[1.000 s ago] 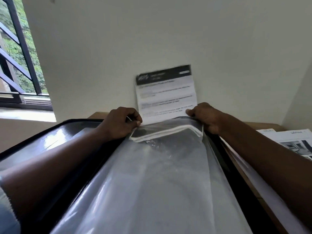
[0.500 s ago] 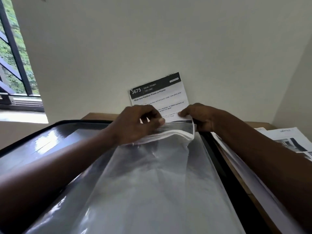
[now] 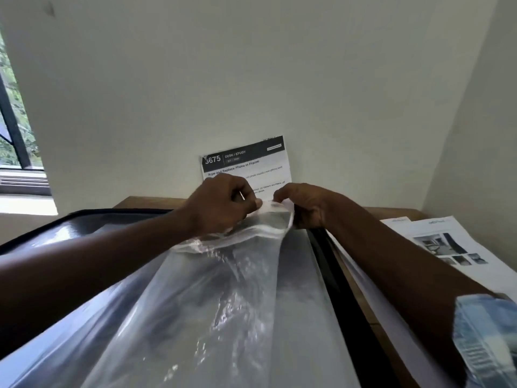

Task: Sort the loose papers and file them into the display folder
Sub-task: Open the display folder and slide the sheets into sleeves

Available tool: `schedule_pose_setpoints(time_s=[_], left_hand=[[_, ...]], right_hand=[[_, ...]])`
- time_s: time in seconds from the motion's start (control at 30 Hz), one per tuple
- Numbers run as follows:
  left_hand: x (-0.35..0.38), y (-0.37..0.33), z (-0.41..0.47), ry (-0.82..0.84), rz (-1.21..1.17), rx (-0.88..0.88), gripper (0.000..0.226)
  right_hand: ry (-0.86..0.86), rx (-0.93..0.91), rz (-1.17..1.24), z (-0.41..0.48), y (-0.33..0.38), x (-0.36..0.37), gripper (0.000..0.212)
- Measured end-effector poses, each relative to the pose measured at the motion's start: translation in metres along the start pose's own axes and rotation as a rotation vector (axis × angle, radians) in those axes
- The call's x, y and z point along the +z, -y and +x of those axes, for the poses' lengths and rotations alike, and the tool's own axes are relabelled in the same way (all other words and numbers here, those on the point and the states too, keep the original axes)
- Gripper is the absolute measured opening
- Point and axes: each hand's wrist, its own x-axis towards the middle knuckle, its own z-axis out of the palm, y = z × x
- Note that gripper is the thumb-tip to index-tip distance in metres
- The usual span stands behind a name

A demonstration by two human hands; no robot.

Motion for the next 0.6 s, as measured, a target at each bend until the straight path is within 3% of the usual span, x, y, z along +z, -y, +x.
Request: schedule_pose_setpoints(time_s=[0.07,0.17,0.27,0.33,0.4,0.47,0.6], left_hand=[[-0.001,-0.002,0.005,-0.014,0.062,0.022,0.021],[0.002,-0.005,0.007,-0.013,0.084,0.045,0.021],[0.013,-0.005,0.004,-0.009,0.091,0.075,0.019],[0.02,-0.001,0.002,-0.014,0.109,0.089,0.017],[0.021,0.002,0.0,-0.014,0.121,0.099,0.017],[0.015,0.003,0.001,0.011,0.136,0.143,0.017],[-0.01,0.0,0.008,0.209,0.098,0.147,0.006]], right_hand=[[0.013,0.008,-0.074,-0.005,0.003,-0.004,0.002],[-0.04,-0.056,-0.085,-0.005,0.004,-0.01,0.014],[-0.189,-0.221,0.019,0.006,0.0,-0.007,0.008],[-0.264,-0.27,-0.039,0.014,-0.002,-0.009,0.013],[-0.221,-0.239,-0.097,0.019,-0.003,-0.014,0.01],[-0.131,-0.168,-0.143,0.021,-0.003,-0.018,0.021],[-0.05,-0.132,-0.197,0.019,-0.003,-0.023,0.034]])
